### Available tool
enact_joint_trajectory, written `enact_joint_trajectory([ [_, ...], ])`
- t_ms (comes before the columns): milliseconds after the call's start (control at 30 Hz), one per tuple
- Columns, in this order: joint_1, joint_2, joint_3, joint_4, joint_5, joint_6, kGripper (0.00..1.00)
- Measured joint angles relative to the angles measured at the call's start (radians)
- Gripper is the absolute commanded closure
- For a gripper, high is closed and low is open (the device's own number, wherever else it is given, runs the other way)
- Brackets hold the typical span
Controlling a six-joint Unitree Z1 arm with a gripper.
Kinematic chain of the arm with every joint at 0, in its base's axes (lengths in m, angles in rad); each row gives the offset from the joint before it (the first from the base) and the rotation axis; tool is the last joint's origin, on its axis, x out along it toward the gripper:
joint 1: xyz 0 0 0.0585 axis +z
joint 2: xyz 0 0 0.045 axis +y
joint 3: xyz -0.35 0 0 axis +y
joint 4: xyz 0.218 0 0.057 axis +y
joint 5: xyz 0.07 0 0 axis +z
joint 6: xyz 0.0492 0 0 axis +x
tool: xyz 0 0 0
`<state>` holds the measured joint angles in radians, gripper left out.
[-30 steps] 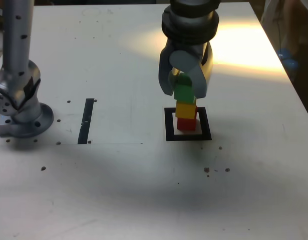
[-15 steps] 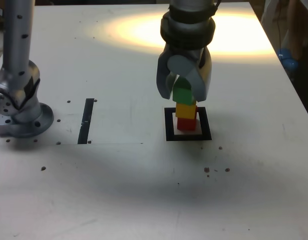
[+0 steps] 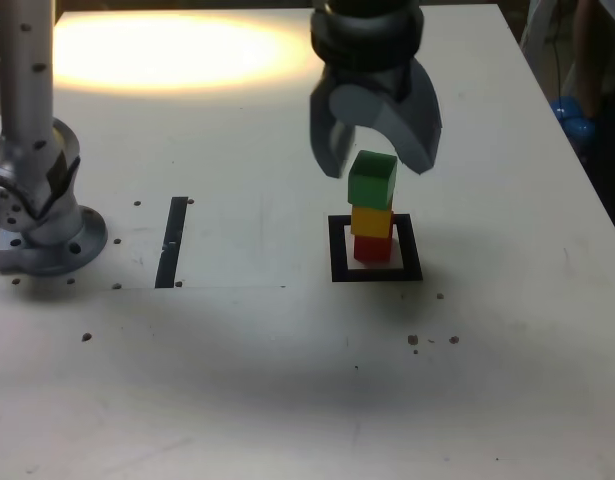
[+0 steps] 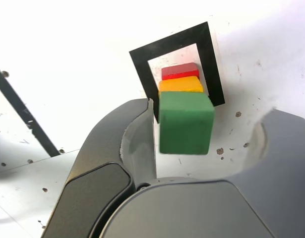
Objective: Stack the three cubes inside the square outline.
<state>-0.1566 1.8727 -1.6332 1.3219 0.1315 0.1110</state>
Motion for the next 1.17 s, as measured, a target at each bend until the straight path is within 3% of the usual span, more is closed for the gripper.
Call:
enact_joint_trajectory([
  [267,0.0,-0.126,0.149,0.018,0.022,-0.07,0.01],
  [633,0.0,-0.268,0.464,-0.005,0.007,-0.142,0.01],
  [833,0.0,-0.302,0.593,-0.062,-0.014,-0.147,0.01],
  [1167,0.0,-0.336,0.864,-0.245,-0.057,-0.164,0.01],
])
